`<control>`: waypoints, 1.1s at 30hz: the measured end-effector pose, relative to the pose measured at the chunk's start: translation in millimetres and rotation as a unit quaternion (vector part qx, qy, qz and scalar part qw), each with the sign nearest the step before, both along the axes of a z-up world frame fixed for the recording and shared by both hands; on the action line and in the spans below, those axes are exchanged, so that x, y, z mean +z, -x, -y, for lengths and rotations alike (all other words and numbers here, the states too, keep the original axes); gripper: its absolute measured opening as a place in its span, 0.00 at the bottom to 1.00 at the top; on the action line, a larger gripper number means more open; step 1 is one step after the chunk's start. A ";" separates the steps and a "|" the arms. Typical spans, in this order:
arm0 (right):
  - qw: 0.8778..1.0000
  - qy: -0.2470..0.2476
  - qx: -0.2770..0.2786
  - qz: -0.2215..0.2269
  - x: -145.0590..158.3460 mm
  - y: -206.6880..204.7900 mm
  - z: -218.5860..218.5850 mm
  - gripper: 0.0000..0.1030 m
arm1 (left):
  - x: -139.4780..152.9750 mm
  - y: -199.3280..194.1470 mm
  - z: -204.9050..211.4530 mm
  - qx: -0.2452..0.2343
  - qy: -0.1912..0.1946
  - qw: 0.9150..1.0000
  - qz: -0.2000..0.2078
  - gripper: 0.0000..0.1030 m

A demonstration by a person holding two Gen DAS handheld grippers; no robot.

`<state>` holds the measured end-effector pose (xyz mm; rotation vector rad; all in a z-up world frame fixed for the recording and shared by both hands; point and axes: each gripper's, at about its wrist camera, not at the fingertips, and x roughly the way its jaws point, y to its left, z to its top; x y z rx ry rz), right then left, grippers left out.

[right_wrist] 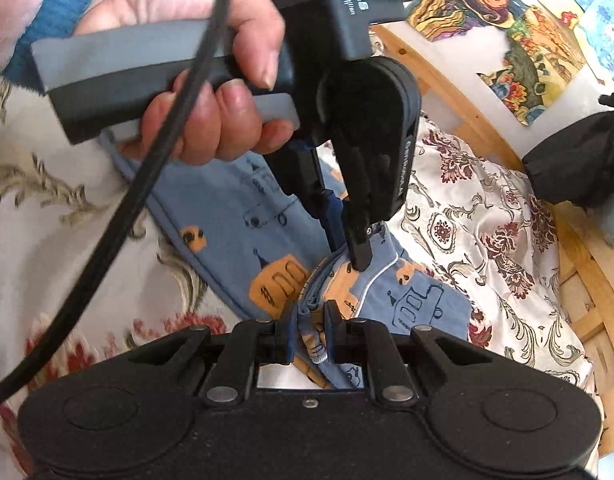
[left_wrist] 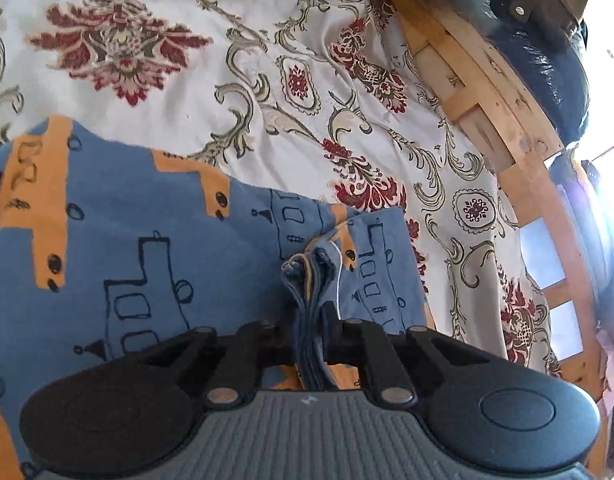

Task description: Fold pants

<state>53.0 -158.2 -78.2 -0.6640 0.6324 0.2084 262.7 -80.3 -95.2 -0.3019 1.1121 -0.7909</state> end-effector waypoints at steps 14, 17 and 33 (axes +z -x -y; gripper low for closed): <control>0.999 -0.033 0.032 -0.015 7.6 -2.1 -44.4 0.14 | 19.0 7.5 -44.3 -0.005 -0.058 0.998 0.028 0.10; 0.998 -0.039 0.044 -0.012 9.7 -1.6 -60.6 0.14 | 22.9 5.9 -62.6 0.003 -0.063 0.998 0.023 0.10; 0.996 -0.052 0.067 -0.019 14.6 -16.3 -116.1 0.14 | 33.4 -8.4 -125.4 0.032 -0.082 0.996 0.022 0.10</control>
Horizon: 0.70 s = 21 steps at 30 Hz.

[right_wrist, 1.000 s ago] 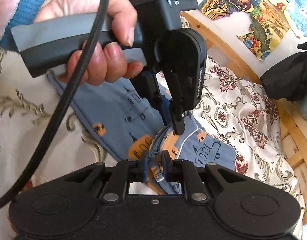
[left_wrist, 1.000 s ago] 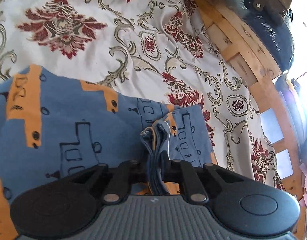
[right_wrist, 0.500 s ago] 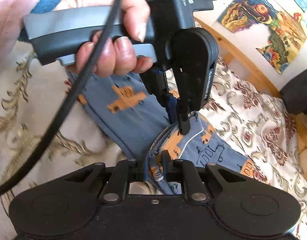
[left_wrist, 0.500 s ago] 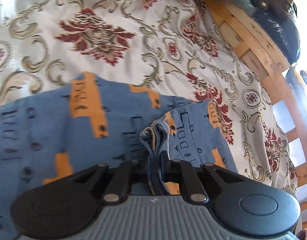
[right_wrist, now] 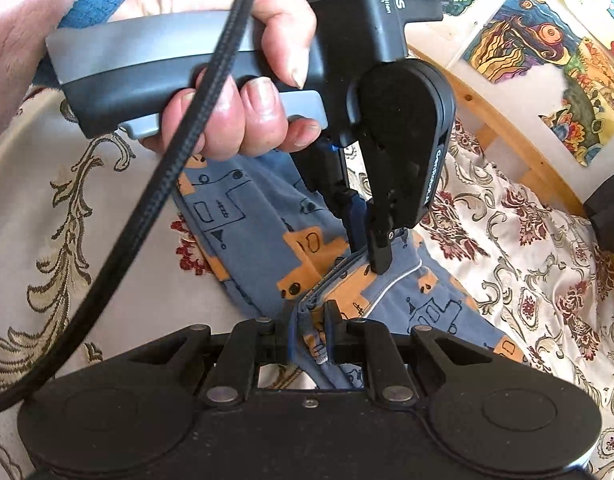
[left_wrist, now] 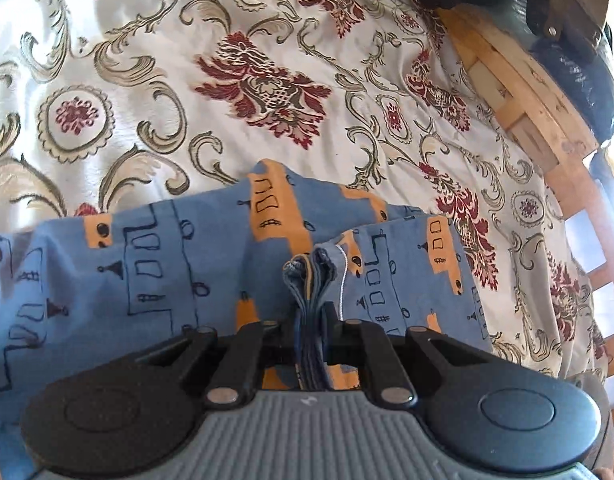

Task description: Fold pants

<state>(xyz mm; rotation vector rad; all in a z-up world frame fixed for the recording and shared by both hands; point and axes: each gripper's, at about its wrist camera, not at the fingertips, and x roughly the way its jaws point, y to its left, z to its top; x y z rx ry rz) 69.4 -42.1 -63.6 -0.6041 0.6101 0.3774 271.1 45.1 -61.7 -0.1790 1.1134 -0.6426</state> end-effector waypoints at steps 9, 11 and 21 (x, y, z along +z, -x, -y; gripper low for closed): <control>1.000 0.004 0.005 -0.001 -3.3 -0.1 -6.0 0.14 | -10.3 -6.9 -15.5 0.009 0.018 1.000 -0.016 0.10; 1.000 0.005 0.006 -0.001 -3.2 -1.0 -7.0 0.14 | -10.2 -7.2 -18.1 0.010 0.020 1.000 -0.016 0.11; 1.000 0.004 0.015 -0.007 -7.1 -2.3 -10.3 0.15 | -13.5 -9.9 -29.0 0.016 0.019 0.999 -0.026 0.11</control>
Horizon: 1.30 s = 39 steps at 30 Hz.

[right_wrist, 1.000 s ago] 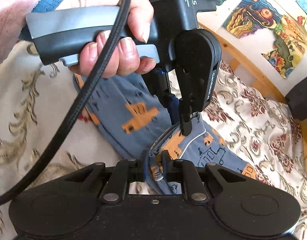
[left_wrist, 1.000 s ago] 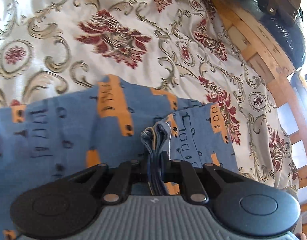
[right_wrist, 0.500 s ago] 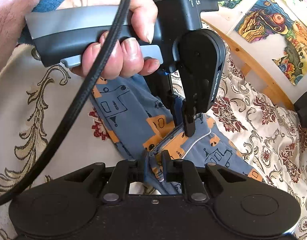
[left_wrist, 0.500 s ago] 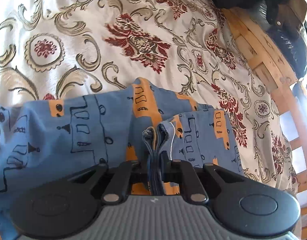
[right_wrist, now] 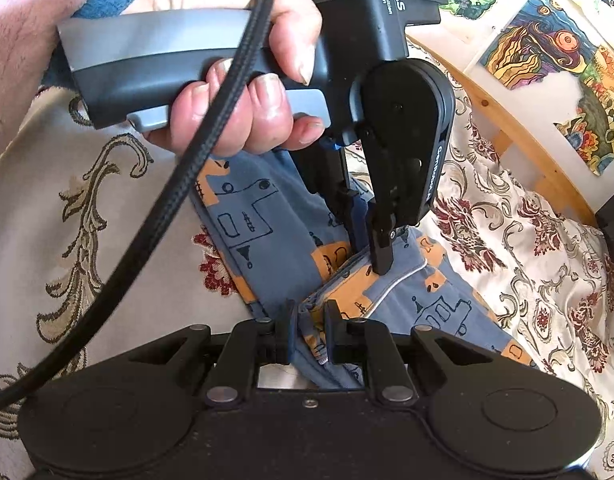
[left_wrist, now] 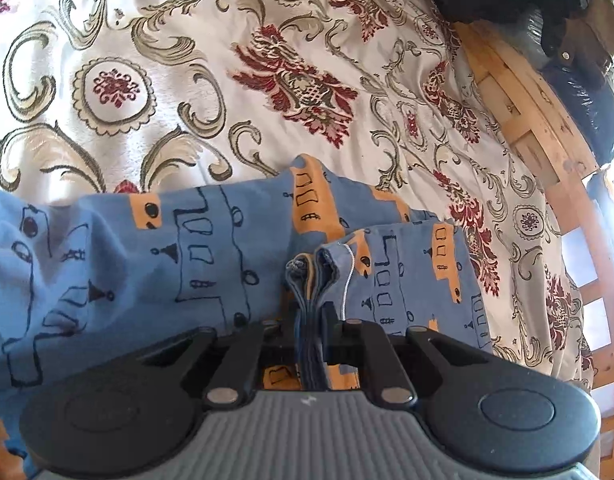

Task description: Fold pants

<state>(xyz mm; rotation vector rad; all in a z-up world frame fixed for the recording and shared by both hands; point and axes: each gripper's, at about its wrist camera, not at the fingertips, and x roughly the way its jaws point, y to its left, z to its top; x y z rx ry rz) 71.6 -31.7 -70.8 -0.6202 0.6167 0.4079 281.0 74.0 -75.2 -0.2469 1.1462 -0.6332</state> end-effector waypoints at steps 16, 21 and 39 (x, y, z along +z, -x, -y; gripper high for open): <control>0.999 -0.013 0.029 0.015 17.9 22.6 33.5 0.64 | 23.6 20.0 -6.3 -0.018 -0.017 0.999 0.042 0.47; 0.998 -0.016 -0.034 0.045 39.2 32.9 91.6 0.90 | 42.2 49.9 -1.3 0.036 -0.050 0.994 0.092 0.65; 0.971 0.045 -0.231 0.036 -7.6 -18.1 185.6 0.94 | 6.8 106.0 31.5 0.116 -0.098 0.988 0.032 0.13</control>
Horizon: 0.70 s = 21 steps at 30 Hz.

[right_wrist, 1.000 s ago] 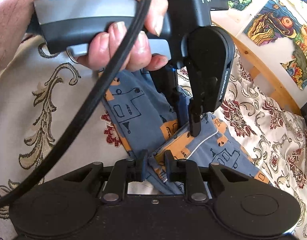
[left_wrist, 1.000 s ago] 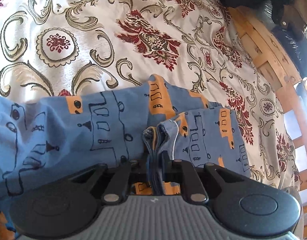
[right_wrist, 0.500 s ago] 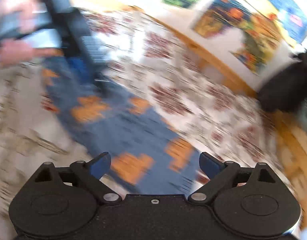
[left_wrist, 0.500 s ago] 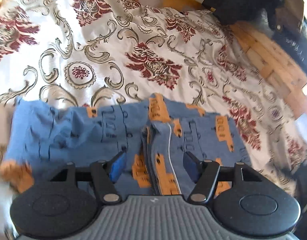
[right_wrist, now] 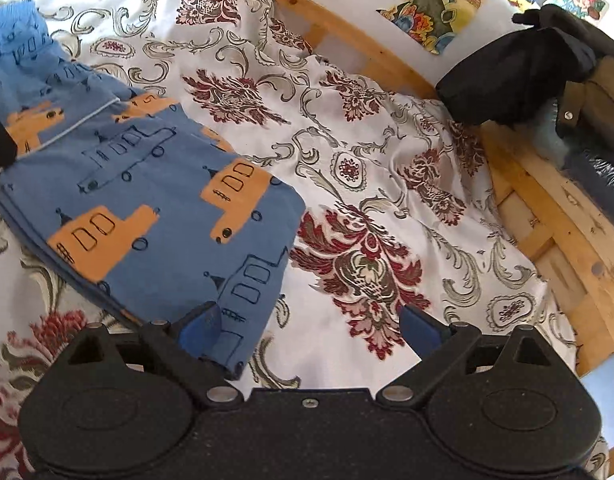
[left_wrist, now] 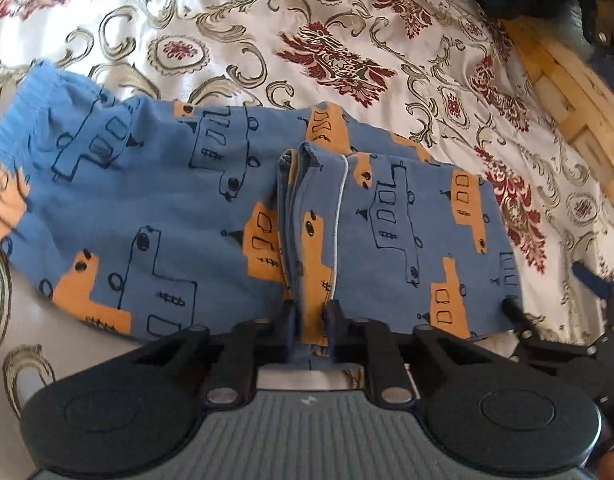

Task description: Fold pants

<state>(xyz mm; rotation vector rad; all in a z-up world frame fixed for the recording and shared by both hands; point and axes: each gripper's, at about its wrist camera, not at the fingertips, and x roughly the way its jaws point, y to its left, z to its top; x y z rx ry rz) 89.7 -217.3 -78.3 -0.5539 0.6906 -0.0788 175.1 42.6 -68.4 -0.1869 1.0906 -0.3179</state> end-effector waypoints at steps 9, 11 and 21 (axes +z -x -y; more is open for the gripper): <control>0.999 0.013 0.017 0.047 6.5 13.8 -7.6 0.96 | 3.2 4.7 -6.2 0.023 -0.013 1.000 0.000 0.27; 0.997 0.026 0.028 0.061 5.1 11.8 -15.6 0.98 | 10.5 12.2 -0.5 0.025 -0.046 0.998 0.030 0.28; 0.991 0.073 0.079 0.077 -5.9 11.4 -36.0 0.99 | 3.5 26.8 12.4 0.079 -0.090 0.990 0.069 0.42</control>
